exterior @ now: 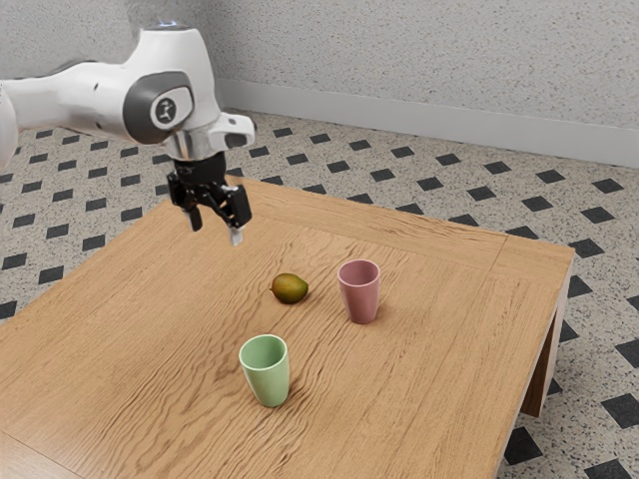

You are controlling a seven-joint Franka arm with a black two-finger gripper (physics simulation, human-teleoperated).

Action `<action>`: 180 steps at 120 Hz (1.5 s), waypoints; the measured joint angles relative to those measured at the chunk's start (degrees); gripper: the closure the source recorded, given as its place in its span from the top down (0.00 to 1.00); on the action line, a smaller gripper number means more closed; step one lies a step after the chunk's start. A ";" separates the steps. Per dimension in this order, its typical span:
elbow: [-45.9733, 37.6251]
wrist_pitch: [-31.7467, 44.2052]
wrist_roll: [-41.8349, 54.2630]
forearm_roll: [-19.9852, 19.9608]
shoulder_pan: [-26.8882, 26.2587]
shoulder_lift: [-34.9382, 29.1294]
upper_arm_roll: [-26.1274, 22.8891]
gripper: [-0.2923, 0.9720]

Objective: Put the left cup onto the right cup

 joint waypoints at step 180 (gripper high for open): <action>-11.73 4.19 -0.84 -0.32 -1.80 -3.56 -0.70 0.75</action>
